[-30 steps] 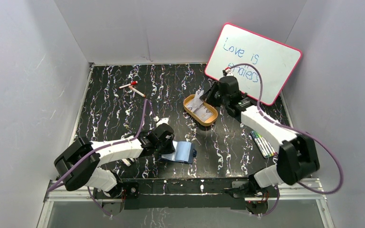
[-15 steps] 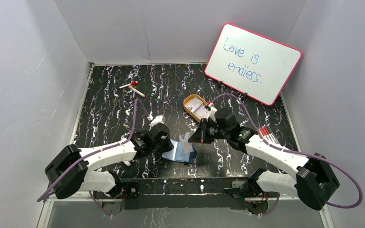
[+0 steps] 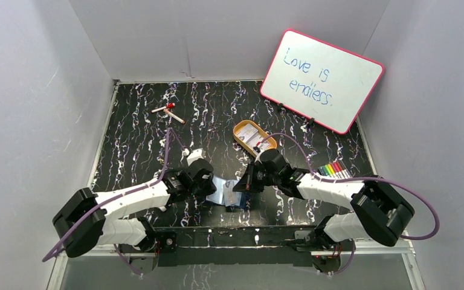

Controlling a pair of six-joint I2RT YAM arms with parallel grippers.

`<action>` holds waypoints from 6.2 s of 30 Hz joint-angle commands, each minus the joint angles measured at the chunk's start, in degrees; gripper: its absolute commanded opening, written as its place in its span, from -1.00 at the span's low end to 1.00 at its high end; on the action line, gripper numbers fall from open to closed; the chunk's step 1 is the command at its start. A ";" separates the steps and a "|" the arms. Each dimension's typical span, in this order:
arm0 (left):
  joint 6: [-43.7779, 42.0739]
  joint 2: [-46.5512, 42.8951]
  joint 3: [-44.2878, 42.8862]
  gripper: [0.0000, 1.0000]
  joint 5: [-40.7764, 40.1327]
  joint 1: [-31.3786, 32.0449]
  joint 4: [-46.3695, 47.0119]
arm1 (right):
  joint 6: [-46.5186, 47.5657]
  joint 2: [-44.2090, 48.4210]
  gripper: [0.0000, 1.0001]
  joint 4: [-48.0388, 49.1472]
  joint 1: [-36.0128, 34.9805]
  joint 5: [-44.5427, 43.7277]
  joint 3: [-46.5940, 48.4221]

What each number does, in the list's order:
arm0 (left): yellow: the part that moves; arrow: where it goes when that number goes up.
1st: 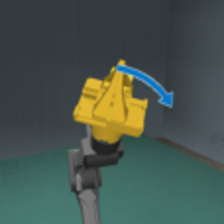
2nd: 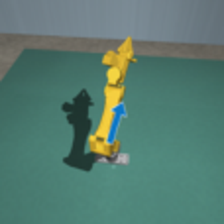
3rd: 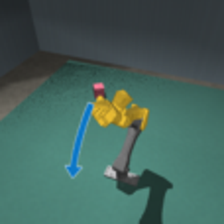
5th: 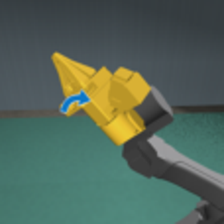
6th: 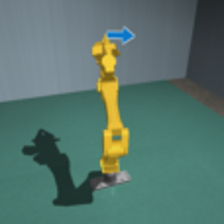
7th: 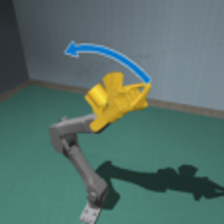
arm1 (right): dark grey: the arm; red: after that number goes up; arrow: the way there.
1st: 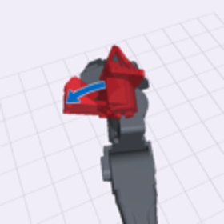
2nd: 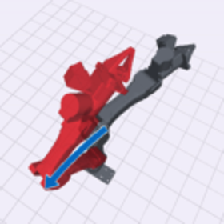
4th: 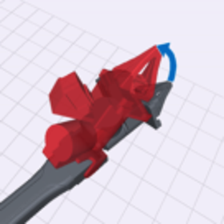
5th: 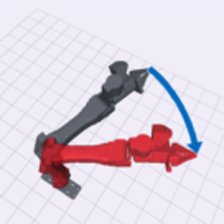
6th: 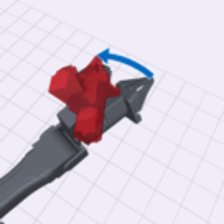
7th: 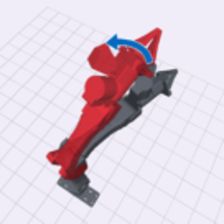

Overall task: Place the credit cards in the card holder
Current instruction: Insert the credit card into the card holder.

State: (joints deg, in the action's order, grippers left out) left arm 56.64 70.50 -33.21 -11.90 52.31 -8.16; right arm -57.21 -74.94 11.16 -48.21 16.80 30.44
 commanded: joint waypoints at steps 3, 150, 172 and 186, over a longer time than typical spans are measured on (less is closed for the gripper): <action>-0.94 -6.77 -1.22 -0.55 -6.25 -0.09 -6.31 | -2.33 -1.17 -1.00 5.33 -0.39 -3.52 -0.61; 17.13 -21.67 22.49 -1.00 4.43 -8.28 3.70 | -12.33 -17.59 -1.00 20.60 -8.91 -15.59 -3.97; 17.25 -20.87 22.06 -1.00 4.69 -8.28 3.70 | -4.20 -14.65 -1.00 11.73 -8.30 -19.29 -0.52; 17.29 -20.25 22.23 -1.00 5.04 -8.22 4.45 | -0.76 -18.41 -1.00 13.79 -8.38 -12.13 1.96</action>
State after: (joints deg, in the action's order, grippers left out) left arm 74.17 49.69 -11.62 -6.44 44.14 -1.48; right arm -60.64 -90.65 26.48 -56.69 2.46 31.40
